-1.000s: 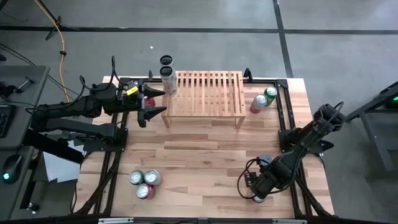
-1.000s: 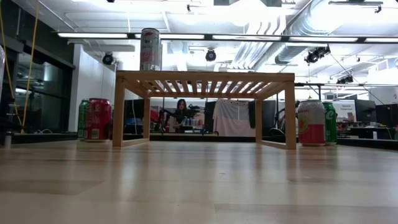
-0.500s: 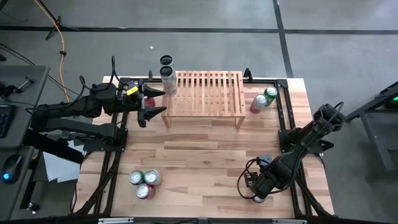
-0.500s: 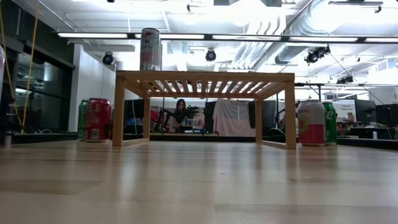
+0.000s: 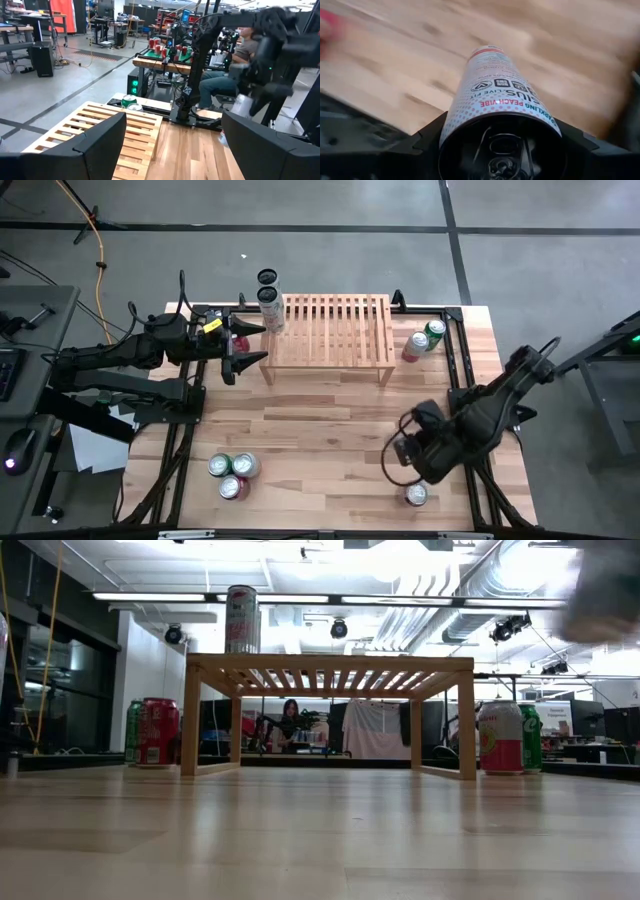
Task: Place canned beverage on shelf
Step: Put the white-pink soda can on the shelf aligned with the other white-pink soda cans
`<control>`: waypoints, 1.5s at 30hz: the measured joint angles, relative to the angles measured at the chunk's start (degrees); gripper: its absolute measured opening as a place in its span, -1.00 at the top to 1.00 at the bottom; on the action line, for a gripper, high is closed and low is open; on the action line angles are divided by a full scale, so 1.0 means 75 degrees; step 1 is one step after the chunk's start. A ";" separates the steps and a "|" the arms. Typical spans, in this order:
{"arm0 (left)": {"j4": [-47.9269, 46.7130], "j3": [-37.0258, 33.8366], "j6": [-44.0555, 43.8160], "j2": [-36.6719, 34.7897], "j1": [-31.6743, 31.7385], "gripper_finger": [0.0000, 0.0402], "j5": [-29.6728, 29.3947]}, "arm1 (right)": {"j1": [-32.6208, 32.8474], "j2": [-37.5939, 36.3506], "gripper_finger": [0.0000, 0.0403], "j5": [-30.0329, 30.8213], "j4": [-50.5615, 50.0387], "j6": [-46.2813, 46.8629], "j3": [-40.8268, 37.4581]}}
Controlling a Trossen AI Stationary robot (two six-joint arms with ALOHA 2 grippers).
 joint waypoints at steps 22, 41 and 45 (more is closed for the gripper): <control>-0.0466 0.1336 -0.1124 0.2655 -0.0853 -0.58 0.2633 | -0.3797 0.0026 -0.20 -0.1007 0.4187 -0.8704 0.0782; -0.1018 0.2678 -0.0448 0.5010 -0.1129 -0.65 0.3184 | -0.3949 0.0373 -0.20 -0.1578 0.5172 -1.0492 0.0782; -0.1029 0.2675 -0.0241 0.5115 -0.1145 -0.65 0.3183 | -0.3974 0.0411 -0.20 -0.1565 0.5127 -1.0541 0.0782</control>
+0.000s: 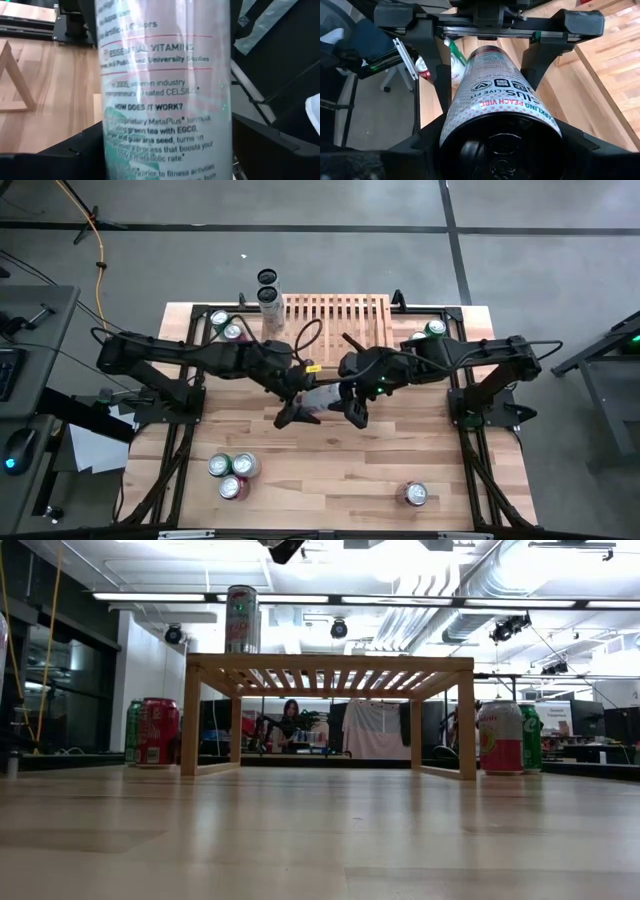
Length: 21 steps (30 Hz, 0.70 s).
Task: Place canned beverage on shelf
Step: Put the white-pink soda can on the shelf aligned with the other white-pink soda cans
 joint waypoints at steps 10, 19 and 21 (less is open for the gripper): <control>-0.0295 0.0003 0.0145 -0.0213 0.0198 -0.12 -0.0084 | -0.0062 0.0029 -0.30 -0.0049 0.0087 -0.0333 0.0000; -0.1509 -0.0003 0.0484 -0.0713 0.0569 -0.12 -0.0304 | -0.0126 -0.0193 -0.57 -0.0208 -0.0172 -0.0333 0.0003; -0.1873 -0.0003 0.0510 -0.0927 0.0646 -0.12 -0.0603 | -0.0123 -0.0339 -0.58 -0.0246 -0.0283 -0.0334 0.0003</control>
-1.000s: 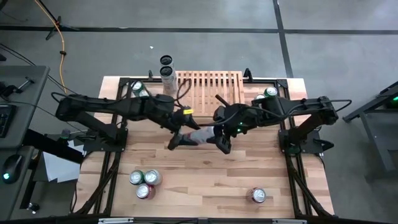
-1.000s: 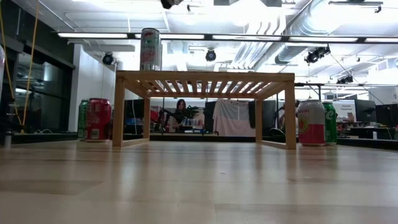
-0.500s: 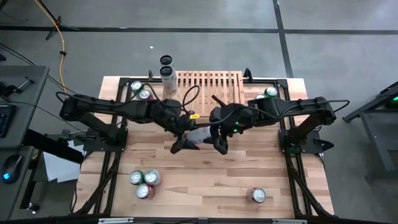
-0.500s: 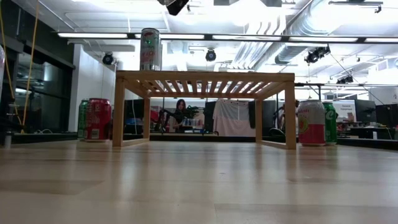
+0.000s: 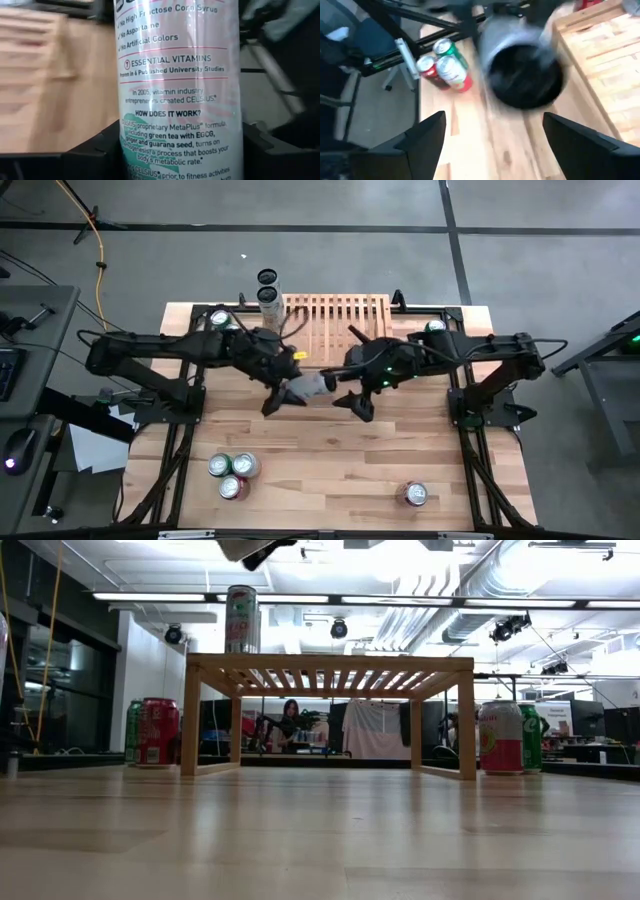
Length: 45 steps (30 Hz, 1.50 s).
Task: Place canned beverage on shelf
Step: Put the white-pink soda can on the shelf aligned with the other white-pink soda cans
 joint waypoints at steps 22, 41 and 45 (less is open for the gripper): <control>0.6841 -0.4169 -0.2468 -0.2800 -0.0080 -0.12 -0.1932 | 0.0726 -0.1715 -0.59 0.1894 0.7127 0.1973 -0.5743; 0.9132 -0.4164 -0.2253 -0.1486 -0.0673 -0.12 -0.2810 | -0.0907 -0.0853 -0.59 0.1407 0.8949 -0.0462 -0.4160; 0.9208 -0.4164 -0.2060 -0.1489 -0.0771 -0.12 -0.3003 | -0.1048 -0.0849 -0.59 0.0942 0.9113 -0.0258 -0.4144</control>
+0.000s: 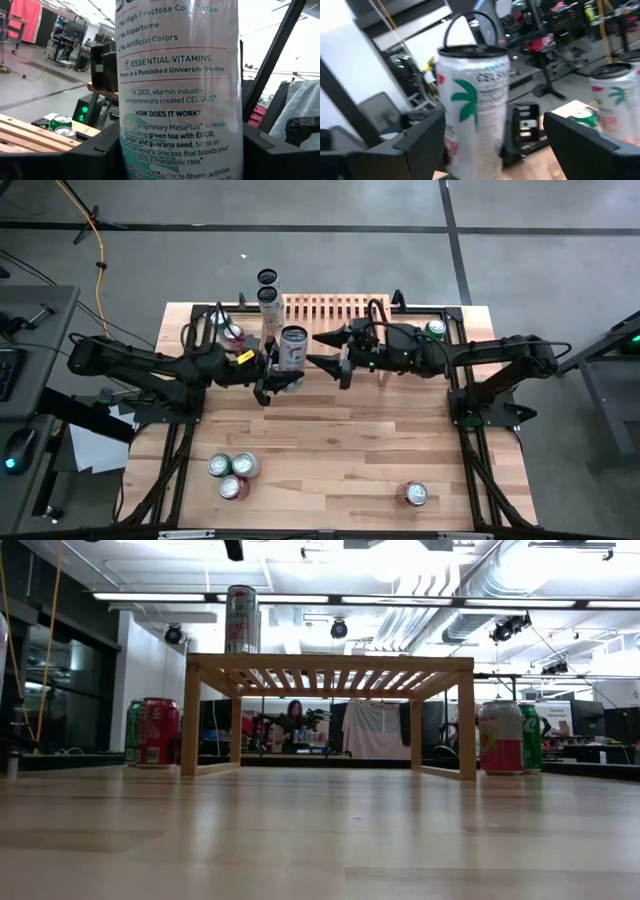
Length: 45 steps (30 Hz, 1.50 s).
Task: Place canned beverage on shelf
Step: Put the white-pink soda can on the shelf aligned with the other white-pink soda cans
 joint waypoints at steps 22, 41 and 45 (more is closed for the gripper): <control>0.0038 0.0799 0.0401 0.1293 0.0081 -0.12 0.0225 | 0.0035 0.0506 -0.59 -0.0686 0.0941 0.0115 0.0012; -0.0488 0.0811 0.0617 0.1023 0.0078 -0.13 0.0269 | 0.0075 0.0479 -0.16 -0.0649 0.0898 0.0066 -0.0001; -0.1016 0.0796 0.0684 0.0862 0.0198 -0.53 0.0544 | 0.0069 0.0259 -0.16 -0.0705 0.0457 -0.0176 -0.0020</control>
